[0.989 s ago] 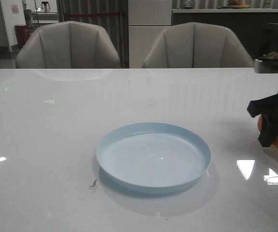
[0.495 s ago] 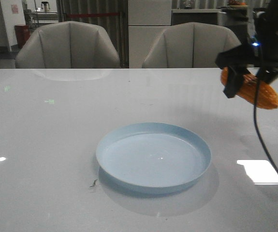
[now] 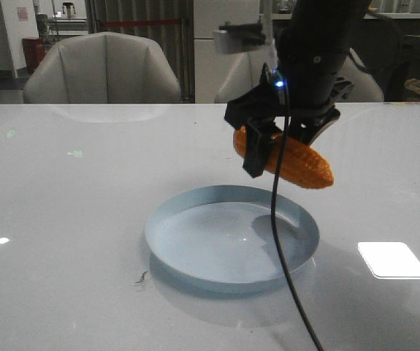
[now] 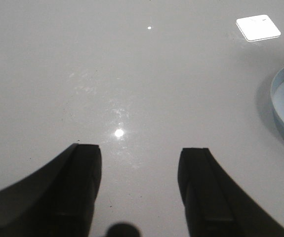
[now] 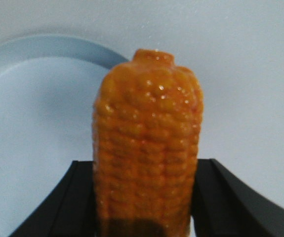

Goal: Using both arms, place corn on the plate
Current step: 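Carry the corn with the right gripper and lower it onto the plate, then open the right gripper and raise it away from the corn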

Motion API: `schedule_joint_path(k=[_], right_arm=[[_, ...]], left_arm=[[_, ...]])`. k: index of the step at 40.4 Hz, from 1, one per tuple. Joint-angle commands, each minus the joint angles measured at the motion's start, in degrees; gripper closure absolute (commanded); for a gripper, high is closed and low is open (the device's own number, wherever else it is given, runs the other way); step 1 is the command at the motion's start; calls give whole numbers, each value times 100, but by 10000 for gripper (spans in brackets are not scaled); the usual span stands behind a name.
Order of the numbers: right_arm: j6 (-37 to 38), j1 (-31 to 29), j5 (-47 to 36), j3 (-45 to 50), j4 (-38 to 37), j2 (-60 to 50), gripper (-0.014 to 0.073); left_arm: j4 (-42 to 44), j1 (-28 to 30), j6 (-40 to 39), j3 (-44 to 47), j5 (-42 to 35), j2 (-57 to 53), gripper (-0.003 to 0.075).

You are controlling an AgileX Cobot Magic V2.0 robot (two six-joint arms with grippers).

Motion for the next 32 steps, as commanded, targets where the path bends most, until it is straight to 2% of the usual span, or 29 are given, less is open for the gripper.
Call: schedule_joint_path(k=[1, 10, 18, 21, 32], right_arm=[[-73, 116, -58, -190, 90, -117, 284], [-73, 318, -53, -190, 217, 282, 256], [-73, 350, -7, -232, 326, 332, 52], [-73, 350, 103, -316, 331, 325, 15], [-73, 327, 1110, -1448, 1, 286, 13]], left_arm=[[-13, 5, -60, -168, -416, 1, 302], [-13, 5, -60, -168, -416, 1, 302], [-13, 5, -60, -168, -416, 1, 302], [-13, 5, -60, -168, -416, 1, 302], [-13, 5, -60, -168, -416, 1, 302]])
